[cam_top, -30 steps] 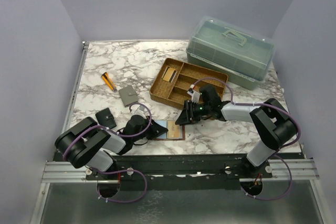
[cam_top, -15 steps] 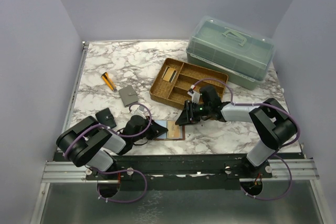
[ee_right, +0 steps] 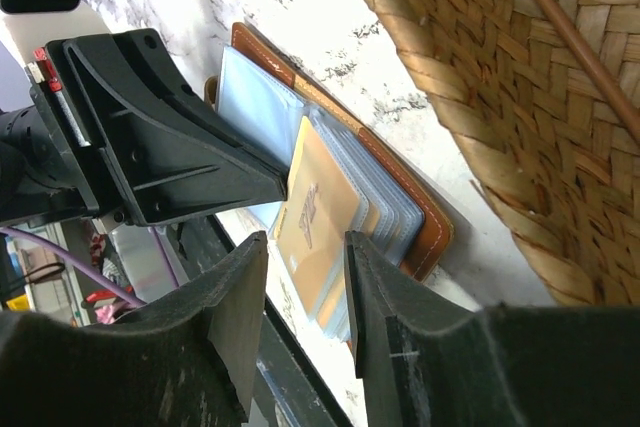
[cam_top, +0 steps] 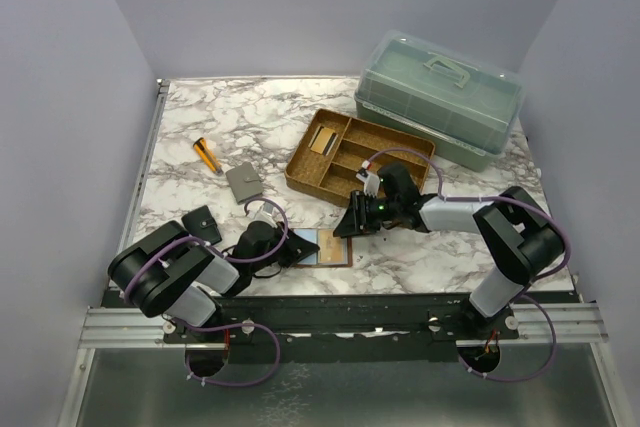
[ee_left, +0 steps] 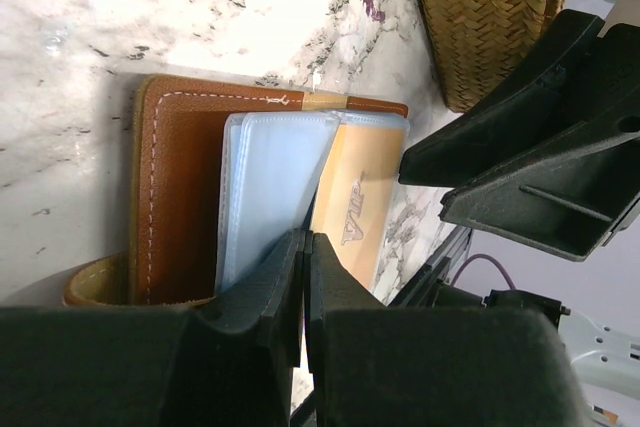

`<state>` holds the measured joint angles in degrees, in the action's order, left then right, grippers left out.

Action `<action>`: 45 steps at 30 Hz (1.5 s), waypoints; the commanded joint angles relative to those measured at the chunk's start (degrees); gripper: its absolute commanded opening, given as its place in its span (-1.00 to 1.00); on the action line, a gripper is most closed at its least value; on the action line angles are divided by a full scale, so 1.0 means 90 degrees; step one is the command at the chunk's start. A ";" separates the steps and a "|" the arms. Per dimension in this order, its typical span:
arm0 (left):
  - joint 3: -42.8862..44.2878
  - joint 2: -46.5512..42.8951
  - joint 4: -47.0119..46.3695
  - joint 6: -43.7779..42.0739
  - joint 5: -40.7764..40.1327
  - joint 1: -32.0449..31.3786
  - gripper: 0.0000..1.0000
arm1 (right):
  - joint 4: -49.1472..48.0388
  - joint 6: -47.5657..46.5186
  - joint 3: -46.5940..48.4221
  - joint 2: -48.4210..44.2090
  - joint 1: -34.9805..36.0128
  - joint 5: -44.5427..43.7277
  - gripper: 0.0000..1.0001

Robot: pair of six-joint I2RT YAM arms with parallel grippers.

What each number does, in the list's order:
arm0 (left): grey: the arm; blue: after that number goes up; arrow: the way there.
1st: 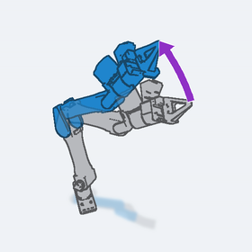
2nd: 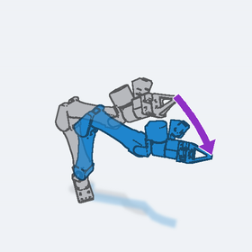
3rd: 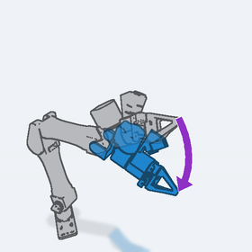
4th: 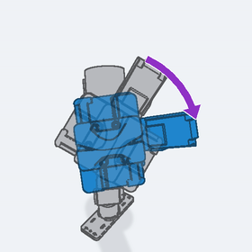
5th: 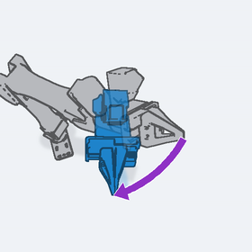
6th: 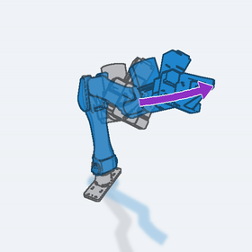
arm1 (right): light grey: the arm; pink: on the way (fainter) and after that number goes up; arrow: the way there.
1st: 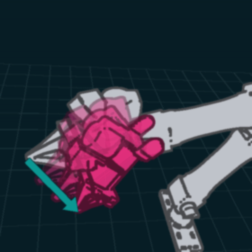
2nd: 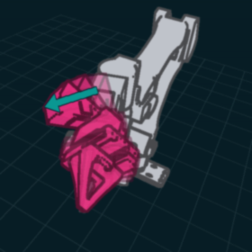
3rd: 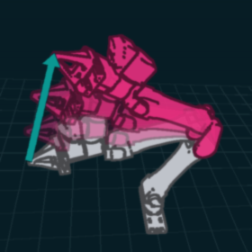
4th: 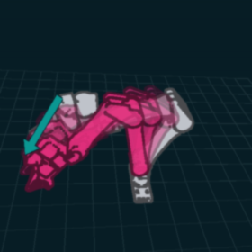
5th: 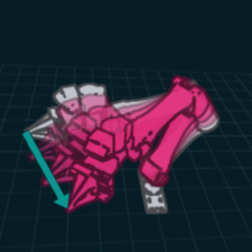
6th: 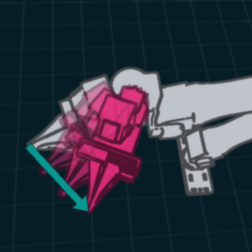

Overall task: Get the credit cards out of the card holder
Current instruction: Remove the credit card from the card holder.

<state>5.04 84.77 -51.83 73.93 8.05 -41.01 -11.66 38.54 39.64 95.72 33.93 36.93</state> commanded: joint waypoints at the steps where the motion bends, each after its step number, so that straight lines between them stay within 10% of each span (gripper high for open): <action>1: -0.0178 0.0088 0.0300 -0.0048 -0.0289 -0.0027 -0.82 | 0.0728 -0.0073 -0.0270 0.0075 -0.0102 -0.0843 -0.11; 45: -0.0272 -0.0952 0.0115 -0.0467 0.0198 -0.0028 -0.81 | 0.0205 -0.0799 -0.0099 0.0232 0.0116 -0.0284 -0.13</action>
<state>3.27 77.73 -50.48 70.87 8.78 -41.01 -12.38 32.80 39.46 95.88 34.57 36.56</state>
